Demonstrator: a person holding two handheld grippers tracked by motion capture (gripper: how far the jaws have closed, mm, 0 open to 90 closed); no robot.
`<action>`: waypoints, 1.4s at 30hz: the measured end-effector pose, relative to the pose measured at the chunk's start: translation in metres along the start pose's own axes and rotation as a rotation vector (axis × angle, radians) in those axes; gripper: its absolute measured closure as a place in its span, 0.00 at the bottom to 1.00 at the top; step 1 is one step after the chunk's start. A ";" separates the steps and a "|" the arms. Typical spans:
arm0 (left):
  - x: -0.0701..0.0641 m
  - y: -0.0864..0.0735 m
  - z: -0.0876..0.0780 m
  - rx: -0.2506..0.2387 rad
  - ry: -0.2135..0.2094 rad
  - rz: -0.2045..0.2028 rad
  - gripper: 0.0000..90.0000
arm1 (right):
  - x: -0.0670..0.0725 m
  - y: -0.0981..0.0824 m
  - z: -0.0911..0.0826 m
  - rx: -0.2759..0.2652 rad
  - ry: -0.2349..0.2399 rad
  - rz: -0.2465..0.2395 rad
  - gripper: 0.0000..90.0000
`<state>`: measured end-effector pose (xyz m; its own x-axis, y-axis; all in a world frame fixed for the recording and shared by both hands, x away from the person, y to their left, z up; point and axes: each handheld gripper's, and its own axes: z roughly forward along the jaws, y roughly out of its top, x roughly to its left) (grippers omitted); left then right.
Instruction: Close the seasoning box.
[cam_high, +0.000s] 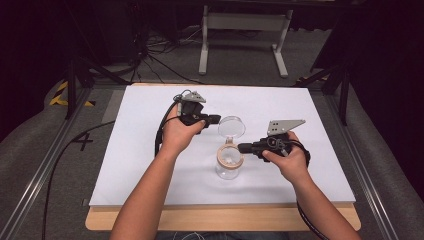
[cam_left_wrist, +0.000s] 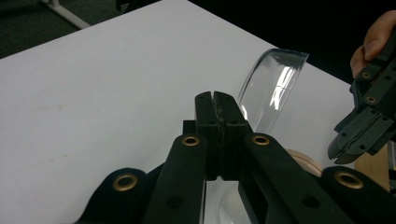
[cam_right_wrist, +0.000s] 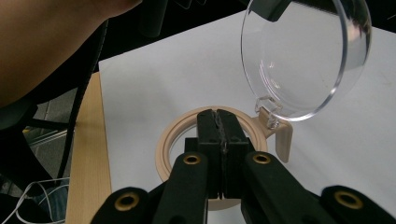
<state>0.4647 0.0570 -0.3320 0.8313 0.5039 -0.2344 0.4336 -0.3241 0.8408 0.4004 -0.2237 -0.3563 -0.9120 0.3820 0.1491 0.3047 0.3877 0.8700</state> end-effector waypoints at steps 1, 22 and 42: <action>-0.001 0.000 0.000 0.003 0.000 0.003 1.00 | 0.000 0.000 0.000 -0.001 0.000 0.002 1.00; -0.017 -0.002 -0.010 0.016 -0.040 0.042 0.98 | 0.003 0.001 0.001 -0.005 -0.012 0.019 1.00; -0.030 -0.042 -0.074 0.080 -0.059 0.047 0.89 | 0.011 0.000 0.000 0.081 0.011 -0.011 1.00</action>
<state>0.3957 0.1145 -0.3242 0.8695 0.4393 -0.2258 0.4179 -0.4104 0.8105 0.3901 -0.2195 -0.3545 -0.9182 0.3686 0.1450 0.3152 0.4583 0.8310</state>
